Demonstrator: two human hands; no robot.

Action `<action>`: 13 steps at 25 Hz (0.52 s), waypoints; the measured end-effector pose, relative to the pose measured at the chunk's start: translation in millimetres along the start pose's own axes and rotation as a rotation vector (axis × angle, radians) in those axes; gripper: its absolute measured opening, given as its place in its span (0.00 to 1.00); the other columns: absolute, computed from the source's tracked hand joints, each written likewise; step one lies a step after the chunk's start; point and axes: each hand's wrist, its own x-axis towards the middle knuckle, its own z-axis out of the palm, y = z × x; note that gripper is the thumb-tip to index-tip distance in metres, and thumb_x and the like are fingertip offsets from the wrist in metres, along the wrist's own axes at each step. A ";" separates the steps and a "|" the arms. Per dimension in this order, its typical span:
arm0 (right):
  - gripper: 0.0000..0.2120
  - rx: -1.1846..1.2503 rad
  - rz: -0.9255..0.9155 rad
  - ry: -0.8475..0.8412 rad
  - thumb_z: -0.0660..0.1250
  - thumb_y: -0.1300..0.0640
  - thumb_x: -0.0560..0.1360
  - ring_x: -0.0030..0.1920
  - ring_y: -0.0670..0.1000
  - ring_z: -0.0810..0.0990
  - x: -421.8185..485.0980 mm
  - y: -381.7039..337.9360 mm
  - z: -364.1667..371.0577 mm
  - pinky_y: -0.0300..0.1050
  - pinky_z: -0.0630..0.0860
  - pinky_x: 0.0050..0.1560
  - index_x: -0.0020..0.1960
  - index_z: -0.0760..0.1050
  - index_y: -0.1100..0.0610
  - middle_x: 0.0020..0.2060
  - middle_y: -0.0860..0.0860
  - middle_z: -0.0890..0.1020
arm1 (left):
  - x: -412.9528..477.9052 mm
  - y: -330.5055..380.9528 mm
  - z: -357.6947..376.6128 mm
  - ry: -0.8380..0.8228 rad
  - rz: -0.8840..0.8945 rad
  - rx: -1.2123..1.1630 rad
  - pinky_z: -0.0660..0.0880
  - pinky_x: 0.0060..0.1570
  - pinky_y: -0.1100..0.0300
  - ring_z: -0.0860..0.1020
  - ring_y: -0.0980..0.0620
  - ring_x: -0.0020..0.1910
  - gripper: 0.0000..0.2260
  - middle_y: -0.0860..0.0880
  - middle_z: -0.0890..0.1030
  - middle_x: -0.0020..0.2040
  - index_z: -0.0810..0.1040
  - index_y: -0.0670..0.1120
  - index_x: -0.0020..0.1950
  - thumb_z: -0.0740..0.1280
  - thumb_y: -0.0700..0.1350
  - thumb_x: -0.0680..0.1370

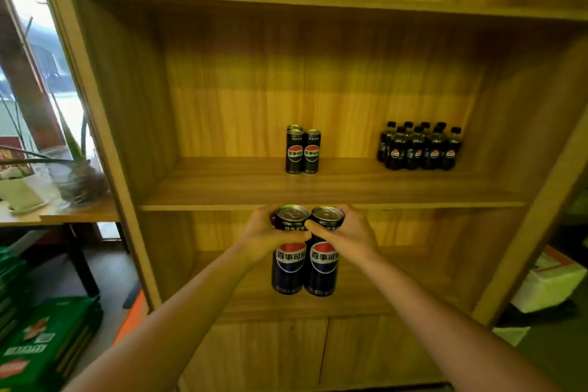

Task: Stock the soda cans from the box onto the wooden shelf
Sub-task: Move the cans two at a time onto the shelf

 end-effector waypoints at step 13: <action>0.27 0.156 -0.094 0.017 0.75 0.56 0.66 0.54 0.51 0.77 205.2 -14.1 -1.6 0.28 0.70 0.34 0.59 0.69 0.64 0.58 0.58 0.79 | 211.4 10.4 -16.4 0.251 0.007 0.044 0.73 0.54 0.55 0.75 0.43 0.61 0.34 0.41 0.77 0.62 0.68 0.40 0.64 0.78 0.37 0.62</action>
